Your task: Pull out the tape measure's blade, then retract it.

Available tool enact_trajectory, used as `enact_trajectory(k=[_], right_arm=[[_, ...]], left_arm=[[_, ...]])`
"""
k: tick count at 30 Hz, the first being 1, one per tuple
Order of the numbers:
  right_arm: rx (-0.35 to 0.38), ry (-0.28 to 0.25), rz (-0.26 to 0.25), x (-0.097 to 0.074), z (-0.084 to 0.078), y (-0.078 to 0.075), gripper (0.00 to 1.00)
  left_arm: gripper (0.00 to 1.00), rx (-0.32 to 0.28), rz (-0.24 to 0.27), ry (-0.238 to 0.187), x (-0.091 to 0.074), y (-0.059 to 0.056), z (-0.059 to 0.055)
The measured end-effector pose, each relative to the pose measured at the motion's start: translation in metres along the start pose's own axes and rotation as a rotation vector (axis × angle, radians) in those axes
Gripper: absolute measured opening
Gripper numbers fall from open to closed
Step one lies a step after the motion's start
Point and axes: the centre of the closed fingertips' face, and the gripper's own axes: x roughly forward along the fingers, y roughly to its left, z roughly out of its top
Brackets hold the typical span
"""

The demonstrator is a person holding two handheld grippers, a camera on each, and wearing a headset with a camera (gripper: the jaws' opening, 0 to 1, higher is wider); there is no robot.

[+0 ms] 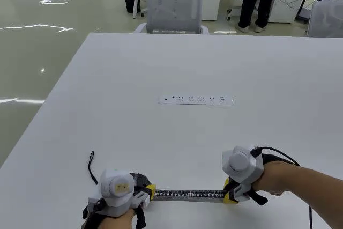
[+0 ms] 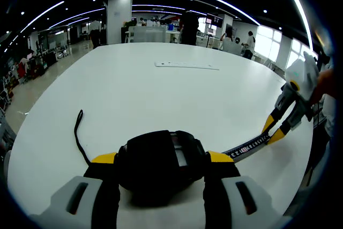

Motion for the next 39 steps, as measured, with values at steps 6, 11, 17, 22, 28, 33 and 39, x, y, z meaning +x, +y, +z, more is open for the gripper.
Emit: enact_trajectory(k=[6,11,17,22,28,33,39], right_arm=[[0.003,-0.001,0.001,0.002,0.003,0.000,0.14],[0.004,-0.007,0.003,0.003,0.007,0.001,0.14],[0.001,-0.008,0.001,0.003,0.010,0.003,0.14],[-0.001,-0.007,0.003,0.004,0.012,0.002,0.14],[-0.004,-0.005,0.002,0.005,0.016,0.002,0.14],[-0.005,-0.009,0.002,0.005,0.020,0.001,0.14],[-0.010,-0.007,0.005,0.008,0.024,0.001,0.14]], left_arm=[[0.59,0.000,-0.001,0.001,-0.001,0.000,-0.001],[0.59,-0.001,-0.002,0.003,-0.001,0.000,-0.001],[0.59,-0.002,-0.002,0.002,-0.001,0.000,-0.001],[0.59,-0.002,-0.002,0.003,-0.001,0.000,-0.001],[0.59,-0.001,-0.002,-0.004,-0.001,0.000,0.000],[0.59,-0.005,0.000,-0.013,-0.001,0.000,0.001],[0.60,-0.008,-0.002,-0.008,-0.001,0.000,0.002]])
